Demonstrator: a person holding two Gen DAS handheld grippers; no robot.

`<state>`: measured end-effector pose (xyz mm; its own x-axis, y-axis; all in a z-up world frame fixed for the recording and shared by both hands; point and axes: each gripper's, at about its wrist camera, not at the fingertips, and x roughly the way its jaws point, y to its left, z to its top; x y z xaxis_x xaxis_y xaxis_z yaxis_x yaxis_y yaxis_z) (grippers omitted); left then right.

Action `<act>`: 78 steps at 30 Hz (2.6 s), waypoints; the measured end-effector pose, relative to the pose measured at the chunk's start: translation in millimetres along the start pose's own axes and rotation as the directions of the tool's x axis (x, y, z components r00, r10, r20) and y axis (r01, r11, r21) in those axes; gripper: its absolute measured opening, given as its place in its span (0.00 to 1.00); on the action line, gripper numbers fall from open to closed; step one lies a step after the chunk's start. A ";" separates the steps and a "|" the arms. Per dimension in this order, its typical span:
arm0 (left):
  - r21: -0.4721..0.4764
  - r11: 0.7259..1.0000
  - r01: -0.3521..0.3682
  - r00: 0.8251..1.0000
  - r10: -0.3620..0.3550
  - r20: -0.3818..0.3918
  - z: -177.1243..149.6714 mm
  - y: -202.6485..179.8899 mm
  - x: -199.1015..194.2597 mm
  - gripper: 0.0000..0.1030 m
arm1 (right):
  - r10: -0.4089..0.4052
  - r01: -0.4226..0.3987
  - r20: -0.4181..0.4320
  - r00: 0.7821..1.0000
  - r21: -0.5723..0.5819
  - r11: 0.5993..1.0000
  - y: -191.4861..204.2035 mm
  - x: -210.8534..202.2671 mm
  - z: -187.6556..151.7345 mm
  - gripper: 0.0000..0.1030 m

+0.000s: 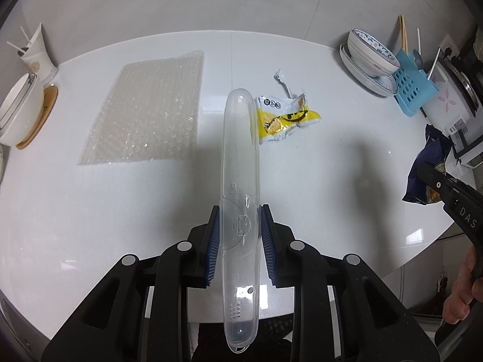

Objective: Collect trash
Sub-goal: 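Carry the clear tube and blue snack packet down over the trash bin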

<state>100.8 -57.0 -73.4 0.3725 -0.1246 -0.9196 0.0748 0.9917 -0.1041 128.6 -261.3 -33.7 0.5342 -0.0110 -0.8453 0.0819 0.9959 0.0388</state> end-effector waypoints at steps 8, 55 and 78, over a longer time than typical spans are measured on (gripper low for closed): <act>-0.008 1.000 -0.003 1.000 0.003 0.002 -26.8 -11.3 -9.5 0.24 | 0.024 -0.024 0.004 1.000 -0.026 0.999 -2.0 -12.8 -21.7 0.26; -0.085 0.996 0.008 1.000 -0.008 0.005 -174.5 -49.3 -37.1 0.25 | 0.139 -0.143 -0.034 0.990 -0.226 0.964 3.8 -55.4 -153.6 0.26; -0.118 0.992 0.034 0.999 -0.034 -0.001 -240.2 -31.6 9.9 0.24 | 0.209 -0.236 -0.131 0.969 -0.255 0.938 3.3 -15.2 -225.4 0.25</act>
<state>-120.1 -82.4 -170.2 0.3693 -0.1584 -0.9157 -0.0220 0.9836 -0.1790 -68.9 -237.6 -140.8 0.4248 0.2088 -0.8808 -0.2639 0.9593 0.1002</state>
